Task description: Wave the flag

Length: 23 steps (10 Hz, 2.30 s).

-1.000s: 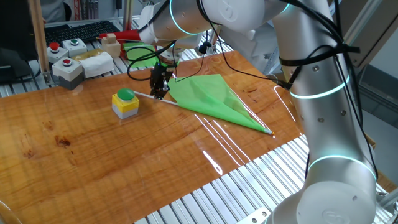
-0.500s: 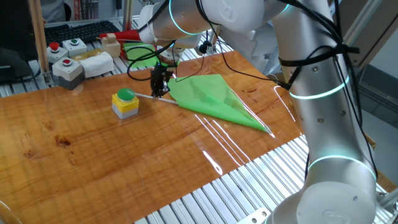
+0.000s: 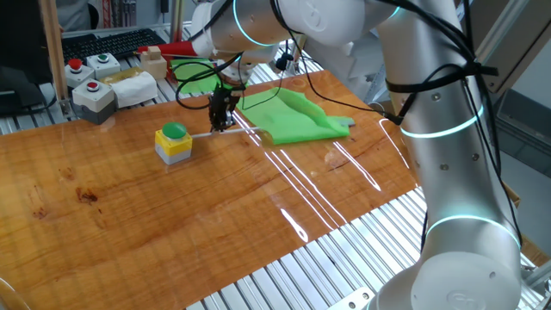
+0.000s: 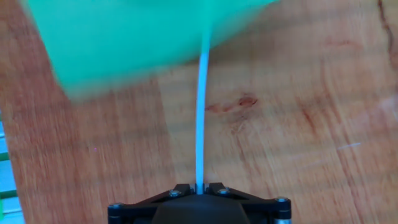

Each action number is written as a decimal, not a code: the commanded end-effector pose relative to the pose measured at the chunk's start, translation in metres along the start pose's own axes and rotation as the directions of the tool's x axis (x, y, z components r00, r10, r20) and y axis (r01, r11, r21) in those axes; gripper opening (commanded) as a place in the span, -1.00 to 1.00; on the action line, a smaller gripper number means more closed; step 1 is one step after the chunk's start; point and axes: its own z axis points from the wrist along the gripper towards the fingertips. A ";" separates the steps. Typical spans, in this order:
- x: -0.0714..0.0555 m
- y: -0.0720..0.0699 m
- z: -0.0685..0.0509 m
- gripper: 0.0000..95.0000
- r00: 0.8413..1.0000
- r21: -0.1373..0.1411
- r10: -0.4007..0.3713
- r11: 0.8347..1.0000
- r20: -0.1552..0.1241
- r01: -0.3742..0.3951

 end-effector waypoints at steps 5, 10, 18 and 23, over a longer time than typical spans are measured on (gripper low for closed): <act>-0.001 -0.003 -0.035 -1.00 0.989 0.012 -0.147 0.989 0.036 0.146; -0.007 -0.016 -0.079 -1.00 0.962 0.050 -0.270 0.962 0.037 0.268; -0.017 -0.045 -0.144 -1.00 0.927 0.079 -0.372 0.927 0.046 0.368; -0.019 -0.071 -0.178 -1.00 0.813 0.095 -0.582 0.810 0.002 0.579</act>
